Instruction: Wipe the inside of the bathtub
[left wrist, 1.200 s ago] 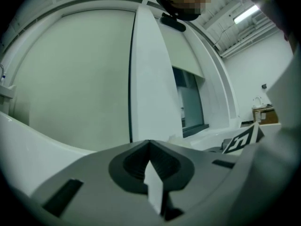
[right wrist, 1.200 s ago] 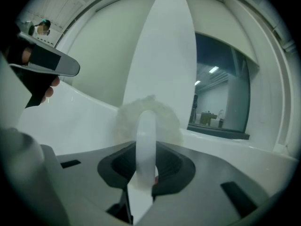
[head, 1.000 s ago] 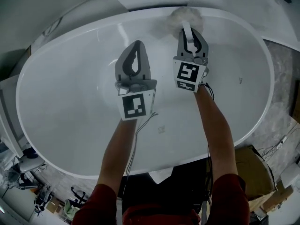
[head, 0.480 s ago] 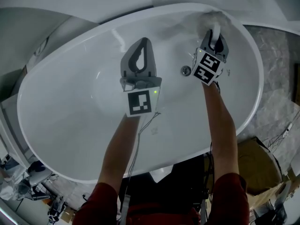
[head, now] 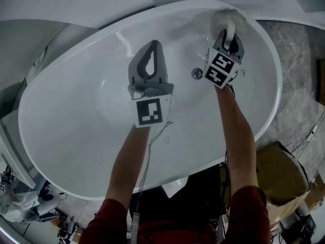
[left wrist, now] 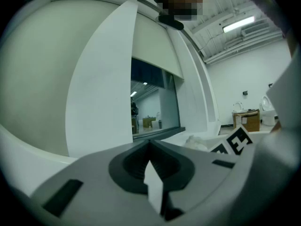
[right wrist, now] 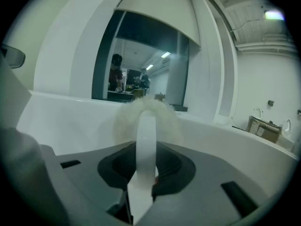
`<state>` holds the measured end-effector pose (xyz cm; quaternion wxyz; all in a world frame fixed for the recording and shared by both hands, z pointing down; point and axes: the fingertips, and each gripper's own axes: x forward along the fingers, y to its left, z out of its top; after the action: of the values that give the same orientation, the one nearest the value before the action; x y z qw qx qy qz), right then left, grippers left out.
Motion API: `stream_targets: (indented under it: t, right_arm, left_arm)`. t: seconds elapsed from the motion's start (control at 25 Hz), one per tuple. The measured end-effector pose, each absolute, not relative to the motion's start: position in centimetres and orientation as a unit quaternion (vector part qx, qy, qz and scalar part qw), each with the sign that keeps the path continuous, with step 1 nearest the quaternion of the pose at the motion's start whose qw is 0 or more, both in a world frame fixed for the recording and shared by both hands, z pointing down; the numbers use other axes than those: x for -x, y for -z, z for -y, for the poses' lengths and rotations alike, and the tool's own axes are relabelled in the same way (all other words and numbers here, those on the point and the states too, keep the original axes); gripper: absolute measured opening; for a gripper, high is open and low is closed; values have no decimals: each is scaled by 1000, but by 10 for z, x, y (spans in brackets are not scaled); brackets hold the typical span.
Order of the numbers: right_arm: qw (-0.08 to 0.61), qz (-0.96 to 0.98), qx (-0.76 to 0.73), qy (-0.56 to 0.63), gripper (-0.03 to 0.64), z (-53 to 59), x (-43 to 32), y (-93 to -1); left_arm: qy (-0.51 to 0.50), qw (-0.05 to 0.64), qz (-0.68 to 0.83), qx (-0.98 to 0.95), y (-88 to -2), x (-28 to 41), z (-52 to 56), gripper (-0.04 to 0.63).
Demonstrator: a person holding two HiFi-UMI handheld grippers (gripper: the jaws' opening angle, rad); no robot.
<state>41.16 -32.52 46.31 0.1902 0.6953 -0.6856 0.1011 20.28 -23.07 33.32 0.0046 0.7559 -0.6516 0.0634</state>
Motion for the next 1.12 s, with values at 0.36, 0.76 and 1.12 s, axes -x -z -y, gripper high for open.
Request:
stream_targets:
  t: [0.36,0.76,1.12]
  right_arm:
    - [192,703,-680,-82,94,291,-406,-440]
    - [139,745,-647,-79,94,221,-316,-329]
    - [118,779,-611,-76,94,153,-207,-198]
  left_arm:
    - [-61,12,652,-755,-317,-181,207,15]
    - [-28,9,660,-751,-228,-139,164,15]
    - [-38,17,680,-732,-133,-57,110,15]
